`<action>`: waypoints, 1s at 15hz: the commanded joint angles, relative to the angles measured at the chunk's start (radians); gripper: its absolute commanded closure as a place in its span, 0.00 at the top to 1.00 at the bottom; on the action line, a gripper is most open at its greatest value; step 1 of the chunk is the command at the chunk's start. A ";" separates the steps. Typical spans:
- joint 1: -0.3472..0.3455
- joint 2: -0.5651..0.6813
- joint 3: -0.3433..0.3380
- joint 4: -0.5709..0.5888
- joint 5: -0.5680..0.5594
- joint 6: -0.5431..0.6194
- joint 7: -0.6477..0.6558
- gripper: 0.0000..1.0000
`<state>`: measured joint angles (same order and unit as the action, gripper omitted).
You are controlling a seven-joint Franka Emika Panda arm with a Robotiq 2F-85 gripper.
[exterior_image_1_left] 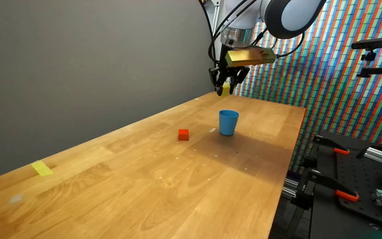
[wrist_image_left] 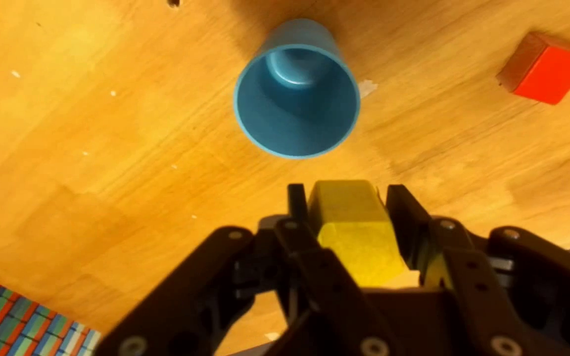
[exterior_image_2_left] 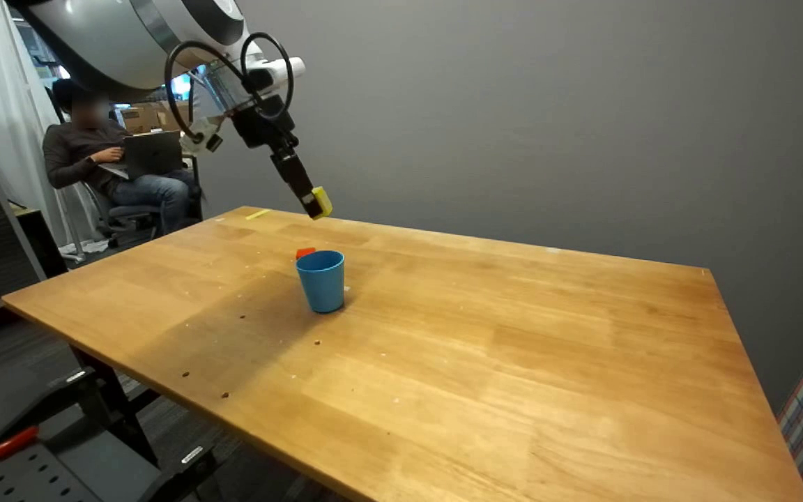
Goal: Put the yellow block in the cup
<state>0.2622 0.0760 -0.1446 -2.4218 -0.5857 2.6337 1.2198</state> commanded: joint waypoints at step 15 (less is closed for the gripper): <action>-0.110 0.095 0.084 -0.030 0.162 0.078 -0.064 0.21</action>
<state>0.1627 0.1690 -0.0544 -2.4634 -0.4011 2.6678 1.1763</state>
